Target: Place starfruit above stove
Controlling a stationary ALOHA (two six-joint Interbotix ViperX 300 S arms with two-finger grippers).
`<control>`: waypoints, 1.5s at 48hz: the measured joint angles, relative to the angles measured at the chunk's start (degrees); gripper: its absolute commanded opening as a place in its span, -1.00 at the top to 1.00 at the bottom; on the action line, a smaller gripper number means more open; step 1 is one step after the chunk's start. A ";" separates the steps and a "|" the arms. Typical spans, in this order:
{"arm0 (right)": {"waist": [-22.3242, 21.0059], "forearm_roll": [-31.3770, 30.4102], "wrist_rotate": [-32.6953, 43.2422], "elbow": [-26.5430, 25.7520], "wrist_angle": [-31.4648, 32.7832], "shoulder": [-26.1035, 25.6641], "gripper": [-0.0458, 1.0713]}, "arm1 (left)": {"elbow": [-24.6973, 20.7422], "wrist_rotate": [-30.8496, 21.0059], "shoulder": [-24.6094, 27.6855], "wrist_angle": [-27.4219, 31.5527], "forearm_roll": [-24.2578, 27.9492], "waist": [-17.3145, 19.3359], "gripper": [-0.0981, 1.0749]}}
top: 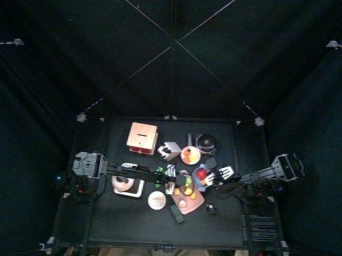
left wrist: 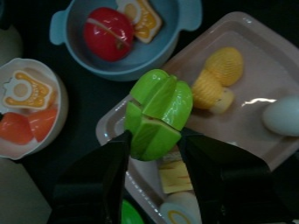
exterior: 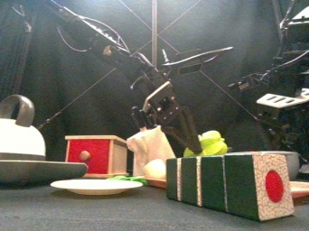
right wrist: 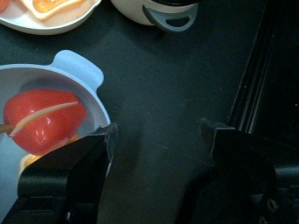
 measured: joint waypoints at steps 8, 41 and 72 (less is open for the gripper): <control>0.00 0.00 0.00 0.00 -0.44 -0.09 -0.95 | 2.02 0.35 -4.57 2.11 -7.56 0.18 -0.43; 0.00 0.09 0.00 0.09 -1.41 -0.09 -0.95 | 8.96 -0.18 -30.41 26.10 -8.61 0.97 -0.43; -0.09 0.18 0.00 0.26 -1.41 -0.09 -0.95 | 31.82 -0.18 -39.11 10.55 -7.47 15.29 -0.43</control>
